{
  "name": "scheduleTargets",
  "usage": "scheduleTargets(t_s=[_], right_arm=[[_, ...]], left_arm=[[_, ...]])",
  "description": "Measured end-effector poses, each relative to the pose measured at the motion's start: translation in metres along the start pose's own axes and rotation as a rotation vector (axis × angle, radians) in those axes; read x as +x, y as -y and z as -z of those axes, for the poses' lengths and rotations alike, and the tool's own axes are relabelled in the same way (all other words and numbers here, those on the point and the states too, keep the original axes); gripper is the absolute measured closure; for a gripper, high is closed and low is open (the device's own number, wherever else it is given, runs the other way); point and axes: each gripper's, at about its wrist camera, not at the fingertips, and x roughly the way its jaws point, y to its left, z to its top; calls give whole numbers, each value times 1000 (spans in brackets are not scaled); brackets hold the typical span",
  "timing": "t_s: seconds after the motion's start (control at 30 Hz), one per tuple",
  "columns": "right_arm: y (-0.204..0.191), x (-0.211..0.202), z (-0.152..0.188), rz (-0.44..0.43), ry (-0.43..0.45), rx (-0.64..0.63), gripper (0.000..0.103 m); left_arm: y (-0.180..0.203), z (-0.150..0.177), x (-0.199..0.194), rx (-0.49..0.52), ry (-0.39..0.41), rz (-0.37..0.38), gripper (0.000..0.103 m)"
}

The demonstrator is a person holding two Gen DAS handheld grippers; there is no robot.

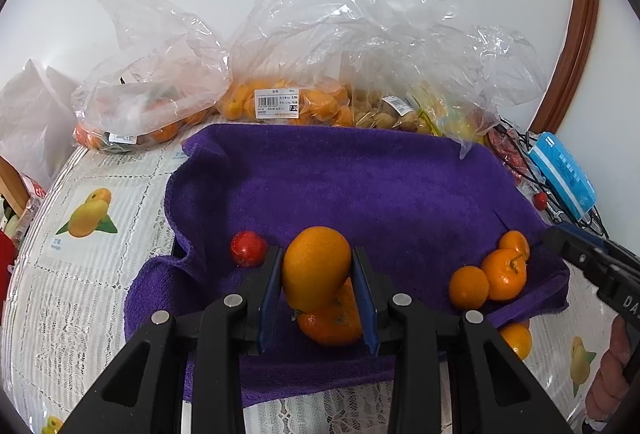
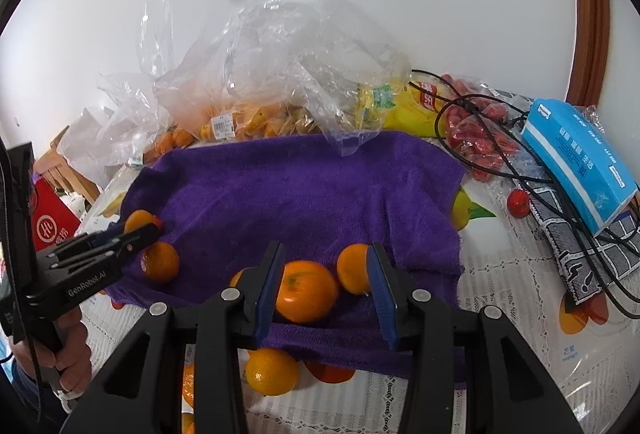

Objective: Organize fruits
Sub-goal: 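Lower both fruits onto the towel and open both grippers, then grasp another large orange with the right gripper while the left gripper returns to the fruits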

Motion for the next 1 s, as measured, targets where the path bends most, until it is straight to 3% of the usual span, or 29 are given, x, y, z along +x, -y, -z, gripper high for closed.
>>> scheduleTargets(t_s=[0.4,0.63,1.0], right_arm=[[-3,-4,0,3,12,-5,60],[-4,-5,0,2,16,-12,60],[-6,-11,1,4,44,-17,54]], left_arm=[[6,2,4,28,-6,-13,70],[5,1,-1,31,19,-32,49],[0,-3,-11,8,53,-15,41]])
